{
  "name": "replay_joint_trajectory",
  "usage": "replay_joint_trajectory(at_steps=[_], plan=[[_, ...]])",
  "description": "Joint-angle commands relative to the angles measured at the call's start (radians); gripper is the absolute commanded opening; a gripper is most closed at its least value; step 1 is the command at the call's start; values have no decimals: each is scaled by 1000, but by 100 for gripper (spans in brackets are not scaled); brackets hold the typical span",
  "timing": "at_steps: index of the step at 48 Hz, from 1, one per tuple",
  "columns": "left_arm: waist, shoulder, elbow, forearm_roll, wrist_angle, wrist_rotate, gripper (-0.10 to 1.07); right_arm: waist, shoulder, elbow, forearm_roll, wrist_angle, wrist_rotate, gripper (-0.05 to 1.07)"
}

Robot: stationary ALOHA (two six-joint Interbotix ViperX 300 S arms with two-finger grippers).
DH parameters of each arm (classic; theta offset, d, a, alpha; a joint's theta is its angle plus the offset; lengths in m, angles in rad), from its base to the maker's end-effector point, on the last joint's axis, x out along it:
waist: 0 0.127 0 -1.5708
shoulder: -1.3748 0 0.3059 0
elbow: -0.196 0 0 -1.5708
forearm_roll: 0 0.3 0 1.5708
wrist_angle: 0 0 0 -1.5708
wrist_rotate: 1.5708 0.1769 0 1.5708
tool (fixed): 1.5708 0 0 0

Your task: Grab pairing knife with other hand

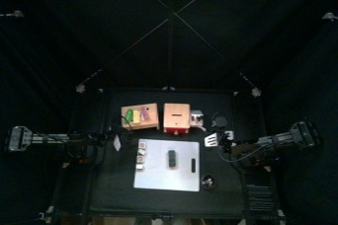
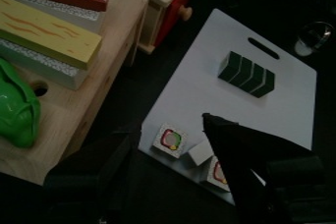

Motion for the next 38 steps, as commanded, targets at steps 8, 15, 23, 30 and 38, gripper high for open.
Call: replay_joint_trajectory(at_steps=[8, 15, 23, 30, 38], plan=[[-9, 2, -15, 8, -54, 3, 89, 55, -29, 0, -54, -35, -8, 44], [-12, 2, -18, 51, -132, 11, 89, 89, -38, 34, -132, -144, -9, 44], [-8, 2, -31, 107, -279, 63, 89, 84, -41, 110, -281, -348, -17, 44], [3, 2, -35, 100, -337, 127, 89, 60, -29, 189, -430, -529, -17, 44], [9, 3, -40, 41, -337, 201, 89, -8, 2, 225, -538, -676, -18, 44]])
